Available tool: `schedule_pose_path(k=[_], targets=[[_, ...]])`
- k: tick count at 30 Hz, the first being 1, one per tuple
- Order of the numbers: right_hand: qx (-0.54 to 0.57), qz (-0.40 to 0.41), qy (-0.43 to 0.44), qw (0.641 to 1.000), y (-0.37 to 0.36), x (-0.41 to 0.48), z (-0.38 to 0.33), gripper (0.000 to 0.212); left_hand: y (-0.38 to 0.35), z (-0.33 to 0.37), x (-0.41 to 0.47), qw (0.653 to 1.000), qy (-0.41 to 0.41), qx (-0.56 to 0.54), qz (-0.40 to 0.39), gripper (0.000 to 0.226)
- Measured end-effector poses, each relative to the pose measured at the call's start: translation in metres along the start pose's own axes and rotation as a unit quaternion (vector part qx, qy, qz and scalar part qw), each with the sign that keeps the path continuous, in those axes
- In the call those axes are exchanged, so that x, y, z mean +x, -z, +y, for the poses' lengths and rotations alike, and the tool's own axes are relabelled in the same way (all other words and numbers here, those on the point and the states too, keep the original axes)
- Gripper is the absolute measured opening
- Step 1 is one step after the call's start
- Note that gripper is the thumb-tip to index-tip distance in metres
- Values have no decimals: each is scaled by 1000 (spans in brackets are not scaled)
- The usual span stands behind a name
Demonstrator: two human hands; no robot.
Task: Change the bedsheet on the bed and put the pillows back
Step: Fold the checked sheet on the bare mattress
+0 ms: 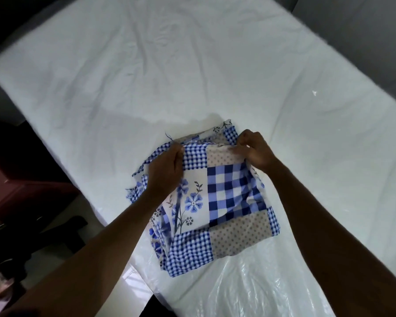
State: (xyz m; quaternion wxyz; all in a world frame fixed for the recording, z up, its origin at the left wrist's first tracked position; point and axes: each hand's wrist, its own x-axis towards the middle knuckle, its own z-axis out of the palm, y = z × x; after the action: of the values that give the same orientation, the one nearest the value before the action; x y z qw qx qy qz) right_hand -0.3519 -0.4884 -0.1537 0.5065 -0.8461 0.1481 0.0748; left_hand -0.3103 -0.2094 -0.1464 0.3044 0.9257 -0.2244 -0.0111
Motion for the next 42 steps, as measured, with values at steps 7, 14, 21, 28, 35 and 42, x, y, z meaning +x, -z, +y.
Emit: schedule_pose_path(k=[7, 14, 21, 28, 35, 42], targets=[[-19, -4, -70, 997, 10, 43, -11, 35, 21, -48, -9, 996, 25, 84, -15, 24], [-160, 16, 95, 982, -20, 52, -14, 41, 24, -80, -31, 995, 82, 50, 20, 32], [-215, -44, 109, 969, -18, 44, -3, 31, 36, -96, -25, 998, 29, 50, 4, 31], [-145, 30, 40, 988, -29, 41, -10, 26, 38, -100, -15, 988, 38, 152, 16, 29], [-261, 228, 37, 937, -73, 15, -41, 30, 10, 1, -52, 991, 10, 127, -29, 52], [-334, 41, 186, 923, -121, -63, -49, 55, -19, -3, -103, 960, 115, 195, -164, 84]])
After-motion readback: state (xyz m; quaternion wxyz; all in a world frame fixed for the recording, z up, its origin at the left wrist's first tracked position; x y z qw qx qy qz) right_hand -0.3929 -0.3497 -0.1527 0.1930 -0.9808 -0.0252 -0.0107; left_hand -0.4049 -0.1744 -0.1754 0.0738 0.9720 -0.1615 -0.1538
